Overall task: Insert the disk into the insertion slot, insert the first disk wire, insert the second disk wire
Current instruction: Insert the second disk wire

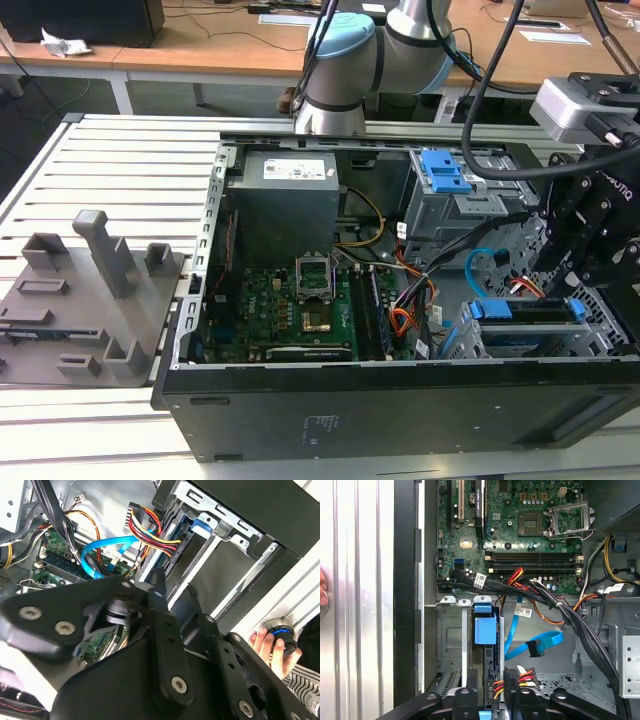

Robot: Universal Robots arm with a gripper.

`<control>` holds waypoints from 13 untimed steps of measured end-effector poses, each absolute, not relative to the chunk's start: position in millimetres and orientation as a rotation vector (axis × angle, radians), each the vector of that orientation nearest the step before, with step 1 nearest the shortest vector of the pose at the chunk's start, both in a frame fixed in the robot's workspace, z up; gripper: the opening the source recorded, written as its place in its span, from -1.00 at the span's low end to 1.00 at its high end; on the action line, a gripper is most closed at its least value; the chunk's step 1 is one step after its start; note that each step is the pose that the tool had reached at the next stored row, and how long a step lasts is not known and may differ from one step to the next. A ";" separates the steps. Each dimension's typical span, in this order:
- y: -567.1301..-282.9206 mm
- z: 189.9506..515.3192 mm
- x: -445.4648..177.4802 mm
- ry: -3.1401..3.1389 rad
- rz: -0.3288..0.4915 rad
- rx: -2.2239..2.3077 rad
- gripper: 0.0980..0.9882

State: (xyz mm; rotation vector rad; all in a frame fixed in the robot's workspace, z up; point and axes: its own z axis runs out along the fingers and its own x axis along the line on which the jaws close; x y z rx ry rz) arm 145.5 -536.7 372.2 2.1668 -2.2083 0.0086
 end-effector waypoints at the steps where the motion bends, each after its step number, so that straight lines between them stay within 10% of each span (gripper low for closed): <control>1: -536.7 372.3 145.5 -2.208 0.009 2.167 -0.41; 13: -535.8 372.2 145.5 -2.010 0.015 2.353 -0.41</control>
